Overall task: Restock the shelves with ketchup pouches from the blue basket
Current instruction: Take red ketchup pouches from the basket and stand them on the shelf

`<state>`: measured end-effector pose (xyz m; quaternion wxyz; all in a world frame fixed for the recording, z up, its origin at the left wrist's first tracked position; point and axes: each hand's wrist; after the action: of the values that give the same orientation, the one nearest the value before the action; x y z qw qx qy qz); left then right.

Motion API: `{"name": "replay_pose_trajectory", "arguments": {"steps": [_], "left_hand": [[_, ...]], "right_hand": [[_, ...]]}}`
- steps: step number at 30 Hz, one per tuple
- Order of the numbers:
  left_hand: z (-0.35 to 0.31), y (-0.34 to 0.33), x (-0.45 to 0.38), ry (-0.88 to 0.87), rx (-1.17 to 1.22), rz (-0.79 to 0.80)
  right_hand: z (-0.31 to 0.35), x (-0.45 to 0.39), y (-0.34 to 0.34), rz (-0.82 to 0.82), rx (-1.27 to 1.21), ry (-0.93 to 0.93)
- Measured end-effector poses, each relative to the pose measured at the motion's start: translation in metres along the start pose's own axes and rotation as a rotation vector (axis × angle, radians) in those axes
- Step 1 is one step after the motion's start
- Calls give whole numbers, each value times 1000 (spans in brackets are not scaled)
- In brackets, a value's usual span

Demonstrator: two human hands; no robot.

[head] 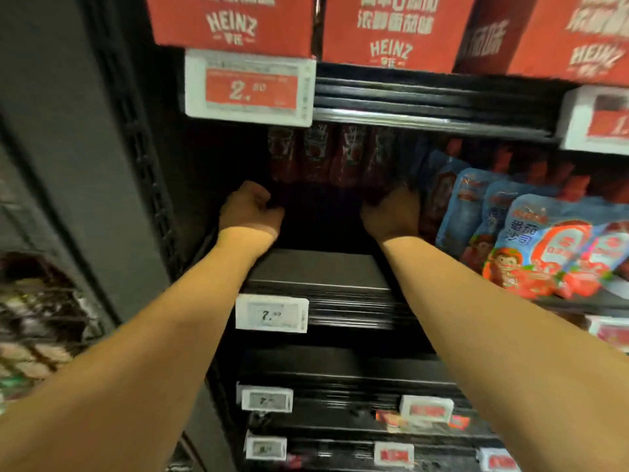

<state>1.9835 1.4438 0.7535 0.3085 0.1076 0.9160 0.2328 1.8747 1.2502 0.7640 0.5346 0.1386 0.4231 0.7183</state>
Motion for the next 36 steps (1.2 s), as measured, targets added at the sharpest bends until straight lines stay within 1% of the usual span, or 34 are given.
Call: {"name": "replay_pose_trajectory", "arguments": {"steps": [5, 8, 10, 12, 15, 18, 20, 22, 24, 25, 26, 29, 32, 33, 35, 36], "left_hand": [[-12, 22, 24, -11, 29, 124], [-14, 32, 39, -40, 62, 150], [-14, 39, 49, -34, 102, 155], [-18, 46, 60, -41, 87, 161], [-24, 56, 83, -79, 61, 157], [-29, 66, 118, -168, 23, 100], [-32, 71, 152, -264, 18, -10], [-31, 70, 196, -371, -58, -113], [-24, 60, 247, -383, -127, -131], [-17, 52, 275, -343, -148, -100], [-7, 42, 304, -277, -162, -36], [23, 4, 399, 48, -178, 264], [37, -25, 489, 403, -92, 528], [37, -31, 513, 504, -78, 605], [42, -42, 555, 642, -117, 734], [45, -47, 574, 682, -157, 805]], "right_hand": [[-19, 50, 41, 38, 7, -37], [-36, 73, 59, 96, 4, -99], [-46, 83, 68, 76, -37, -115], [-54, 93, 77, 69, -113, -90], [-64, 106, 89, 117, -181, -3], [-78, 122, 103, 180, -351, 84], [-95, 138, 117, 216, -458, 189], [-122, 160, 129, 269, -545, 285], [-163, 181, 134, 320, -585, 309], [-188, 192, 133, 349, -571, 287], [-216, 202, 128, 396, -540, 251], [-309, 234, 93, 621, -374, 77], [-403, 271, 56, 905, -231, -244], [-430, 285, 48, 966, -186, -350], [-475, 314, 39, 1000, -84, -497], [-493, 327, 36, 1004, -60, -579]]}}
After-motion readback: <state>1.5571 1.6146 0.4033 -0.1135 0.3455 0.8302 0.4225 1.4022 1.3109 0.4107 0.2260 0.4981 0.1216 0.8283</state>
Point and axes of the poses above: each hand's wrist, its own x-axis away from the middle knuckle, its own y-axis out of the back of the hand, z = x × y, and after that the axes turned 13 degrees about -y, right-handed
